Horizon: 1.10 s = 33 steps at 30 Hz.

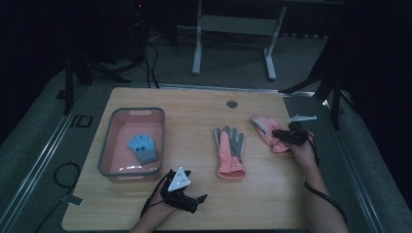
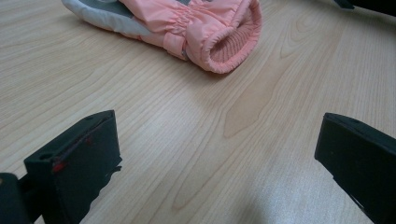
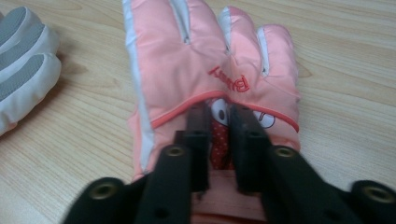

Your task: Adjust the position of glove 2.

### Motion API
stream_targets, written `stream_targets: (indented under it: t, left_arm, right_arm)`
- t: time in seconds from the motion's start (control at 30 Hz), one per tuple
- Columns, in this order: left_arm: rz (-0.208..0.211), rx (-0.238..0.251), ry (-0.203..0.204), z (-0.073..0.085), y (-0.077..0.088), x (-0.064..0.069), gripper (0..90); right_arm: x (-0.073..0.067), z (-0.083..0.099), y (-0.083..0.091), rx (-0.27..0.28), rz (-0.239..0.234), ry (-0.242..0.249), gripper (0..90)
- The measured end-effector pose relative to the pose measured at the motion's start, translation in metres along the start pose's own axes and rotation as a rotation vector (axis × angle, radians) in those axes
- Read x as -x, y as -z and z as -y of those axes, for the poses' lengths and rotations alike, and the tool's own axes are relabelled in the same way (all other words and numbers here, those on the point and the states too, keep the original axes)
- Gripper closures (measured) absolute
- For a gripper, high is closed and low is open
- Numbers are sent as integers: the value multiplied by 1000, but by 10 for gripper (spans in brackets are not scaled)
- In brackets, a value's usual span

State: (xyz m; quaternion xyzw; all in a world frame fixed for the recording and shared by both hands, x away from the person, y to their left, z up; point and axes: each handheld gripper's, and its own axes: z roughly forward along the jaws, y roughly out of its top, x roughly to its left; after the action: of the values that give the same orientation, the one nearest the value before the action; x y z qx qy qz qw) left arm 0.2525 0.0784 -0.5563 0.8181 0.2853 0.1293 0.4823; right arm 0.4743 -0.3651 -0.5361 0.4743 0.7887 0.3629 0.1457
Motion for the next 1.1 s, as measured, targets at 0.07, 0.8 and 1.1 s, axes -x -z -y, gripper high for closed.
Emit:
stream_targets:
  t: [0.07,0.8,1.1]
  left_arm:
    - [-2,2,0,0,0,0,3]
    - [-14,7,-1,0,0,1,3]
    - [-17,6,-8,0,0,1,3]
  right_arm:
    - [-2,0,1,8,16,-1,862]
    - [-80,-12,91,189,289,-182,896]
    - [-111,12,105,175,330,-206,896]
